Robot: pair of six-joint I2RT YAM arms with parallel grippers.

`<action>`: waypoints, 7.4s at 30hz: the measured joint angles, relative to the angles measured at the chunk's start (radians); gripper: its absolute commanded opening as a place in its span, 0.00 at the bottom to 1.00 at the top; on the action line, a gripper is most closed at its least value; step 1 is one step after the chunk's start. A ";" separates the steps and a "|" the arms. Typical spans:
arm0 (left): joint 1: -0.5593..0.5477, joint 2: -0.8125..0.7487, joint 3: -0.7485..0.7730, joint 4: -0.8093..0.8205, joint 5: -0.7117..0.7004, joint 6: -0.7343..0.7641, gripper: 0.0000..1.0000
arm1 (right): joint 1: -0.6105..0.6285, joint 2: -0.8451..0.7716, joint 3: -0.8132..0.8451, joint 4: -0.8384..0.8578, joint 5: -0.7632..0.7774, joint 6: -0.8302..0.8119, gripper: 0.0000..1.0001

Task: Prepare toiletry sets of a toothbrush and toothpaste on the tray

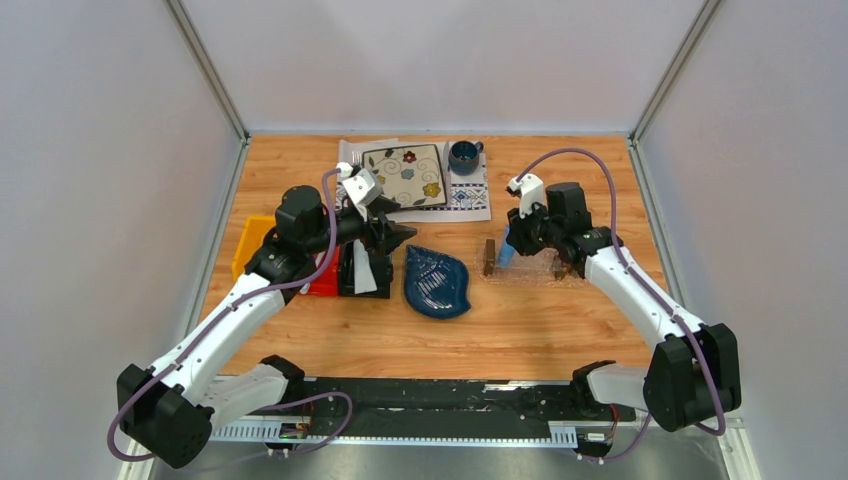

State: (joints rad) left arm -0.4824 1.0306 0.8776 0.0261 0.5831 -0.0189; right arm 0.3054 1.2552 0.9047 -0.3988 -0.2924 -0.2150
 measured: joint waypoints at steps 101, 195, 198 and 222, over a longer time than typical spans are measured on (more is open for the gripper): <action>0.068 0.580 0.142 -0.533 -0.615 -0.077 0.68 | 0.009 -0.137 0.078 0.040 0.097 -0.011 0.70; -0.007 0.069 0.221 -0.547 0.325 0.109 0.11 | 0.366 0.192 0.570 -0.304 -0.538 -0.026 0.85; -0.010 0.069 0.221 -0.547 0.325 0.108 0.11 | 0.370 0.201 0.573 -0.306 -0.537 -0.025 0.81; -0.021 0.053 0.221 -0.542 0.302 0.110 0.54 | 0.381 0.220 0.596 -0.346 -0.532 -0.026 0.00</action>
State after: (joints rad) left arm -0.5034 1.0840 1.0988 -0.5163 0.8848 0.0914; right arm 0.6861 1.4757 1.5009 -0.7448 -0.8246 -0.2409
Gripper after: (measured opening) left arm 0.496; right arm 0.384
